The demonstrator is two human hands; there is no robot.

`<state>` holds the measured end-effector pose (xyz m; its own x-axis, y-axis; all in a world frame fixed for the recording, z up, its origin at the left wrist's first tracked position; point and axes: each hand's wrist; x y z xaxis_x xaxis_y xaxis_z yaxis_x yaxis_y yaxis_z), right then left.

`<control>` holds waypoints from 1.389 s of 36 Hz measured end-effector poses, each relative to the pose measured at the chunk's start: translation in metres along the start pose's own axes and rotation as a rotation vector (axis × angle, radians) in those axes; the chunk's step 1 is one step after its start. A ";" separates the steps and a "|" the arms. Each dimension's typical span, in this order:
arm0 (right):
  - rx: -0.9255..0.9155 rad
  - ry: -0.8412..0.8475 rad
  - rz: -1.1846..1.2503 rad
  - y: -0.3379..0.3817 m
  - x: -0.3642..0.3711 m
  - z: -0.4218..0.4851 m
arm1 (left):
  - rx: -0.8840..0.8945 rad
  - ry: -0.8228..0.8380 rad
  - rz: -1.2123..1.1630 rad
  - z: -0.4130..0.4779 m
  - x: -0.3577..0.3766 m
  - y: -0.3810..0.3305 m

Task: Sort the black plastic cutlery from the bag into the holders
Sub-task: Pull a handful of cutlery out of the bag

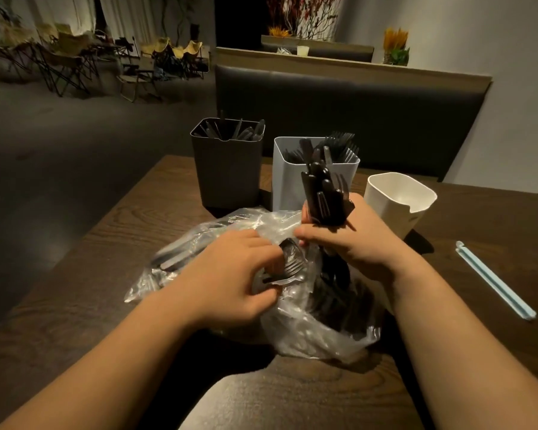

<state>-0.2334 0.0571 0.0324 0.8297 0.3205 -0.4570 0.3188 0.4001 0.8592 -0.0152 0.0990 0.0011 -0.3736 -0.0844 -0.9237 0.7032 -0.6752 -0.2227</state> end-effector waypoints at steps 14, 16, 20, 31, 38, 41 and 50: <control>0.075 -0.440 0.510 0.006 0.019 -0.015 | -0.425 -0.023 -1.050 0.048 -0.022 -0.047; 0.118 -0.458 0.555 0.002 0.023 -0.016 | -0.361 -0.067 -1.072 0.055 -0.014 -0.049; 0.146 -0.470 0.587 -0.006 0.025 -0.019 | -0.329 -0.080 -1.177 0.053 0.013 -0.049; 0.251 -0.401 0.789 -0.013 0.040 -0.030 | -0.307 -0.140 -1.024 0.041 0.057 -0.043; 0.200 -0.371 0.606 -0.016 0.039 -0.034 | -0.340 -0.150 -0.960 0.039 0.065 -0.038; 0.276 -0.323 0.644 -0.015 0.036 -0.037 | -0.342 -0.186 -0.926 0.037 0.064 -0.039; 0.082 -0.326 0.421 -0.009 0.034 -0.036 | -0.323 -0.236 -1.015 0.036 0.064 -0.046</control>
<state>-0.2250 0.0954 0.0005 0.9886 0.1500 0.0152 -0.0487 0.2220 0.9738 -0.0930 0.0981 -0.0362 -0.9521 0.2413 -0.1877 0.1144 -0.2880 -0.9508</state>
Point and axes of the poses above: each hand's wrist, its own z-axis towards the middle knuckle, its own x-axis out of the palm, y = z × x, and after that the axes turned 1 degree about z, right-handed
